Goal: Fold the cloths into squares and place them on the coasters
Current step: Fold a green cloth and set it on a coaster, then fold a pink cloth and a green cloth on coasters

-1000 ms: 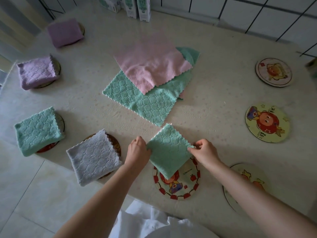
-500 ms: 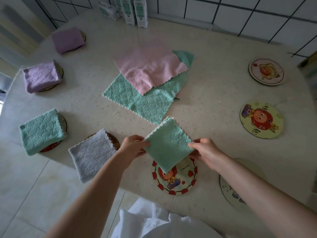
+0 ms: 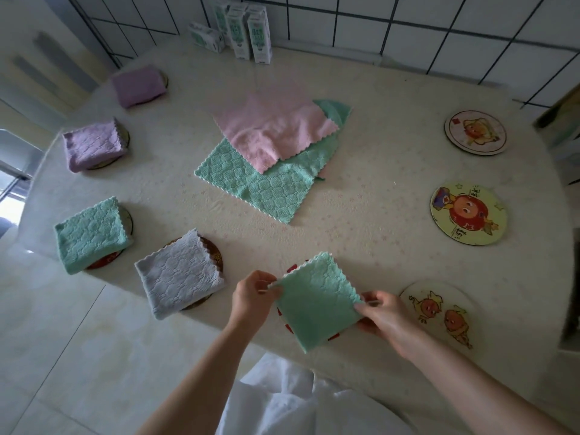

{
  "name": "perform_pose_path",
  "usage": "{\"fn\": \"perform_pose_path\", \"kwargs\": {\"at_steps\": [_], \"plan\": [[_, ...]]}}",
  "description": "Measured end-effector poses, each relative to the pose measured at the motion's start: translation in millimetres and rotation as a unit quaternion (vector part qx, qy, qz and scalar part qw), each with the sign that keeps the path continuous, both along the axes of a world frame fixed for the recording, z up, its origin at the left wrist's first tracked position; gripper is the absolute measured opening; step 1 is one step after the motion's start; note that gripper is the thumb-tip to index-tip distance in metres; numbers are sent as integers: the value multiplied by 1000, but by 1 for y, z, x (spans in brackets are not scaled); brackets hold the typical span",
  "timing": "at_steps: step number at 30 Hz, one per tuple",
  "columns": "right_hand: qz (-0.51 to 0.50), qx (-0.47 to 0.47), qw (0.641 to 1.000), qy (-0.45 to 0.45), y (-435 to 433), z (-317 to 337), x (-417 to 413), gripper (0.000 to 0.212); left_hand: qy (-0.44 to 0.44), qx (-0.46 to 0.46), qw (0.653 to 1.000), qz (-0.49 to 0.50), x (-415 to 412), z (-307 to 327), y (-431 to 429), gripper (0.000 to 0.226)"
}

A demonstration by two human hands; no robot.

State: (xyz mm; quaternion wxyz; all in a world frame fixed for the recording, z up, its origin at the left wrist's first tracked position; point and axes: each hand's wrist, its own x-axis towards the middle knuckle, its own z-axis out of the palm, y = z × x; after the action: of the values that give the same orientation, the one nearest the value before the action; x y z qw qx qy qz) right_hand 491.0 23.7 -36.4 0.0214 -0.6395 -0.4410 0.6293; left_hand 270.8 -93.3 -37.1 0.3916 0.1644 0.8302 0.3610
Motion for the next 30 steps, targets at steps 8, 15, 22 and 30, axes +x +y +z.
{"fn": "perform_pose_path", "kwargs": {"at_steps": [8, 15, 22, 30], "plan": [[153, 159, 969, -114, -8, -13, 11, 19, 149, -40, 985, -75, 13, -7, -5, 8], [244, 247, 925, -152, -5, -7, 12, 25, 232, -103, 952, -173, 9, -6, 2, 7], [308, 294, 885, -191, 38, 3, 11, 7, 263, -99, 926, -252, -28, 4, 28, 19], [345, 353, 849, -189, 126, 29, -55, 3, 322, -56, 905, -273, -89, 25, 106, 21]]}}
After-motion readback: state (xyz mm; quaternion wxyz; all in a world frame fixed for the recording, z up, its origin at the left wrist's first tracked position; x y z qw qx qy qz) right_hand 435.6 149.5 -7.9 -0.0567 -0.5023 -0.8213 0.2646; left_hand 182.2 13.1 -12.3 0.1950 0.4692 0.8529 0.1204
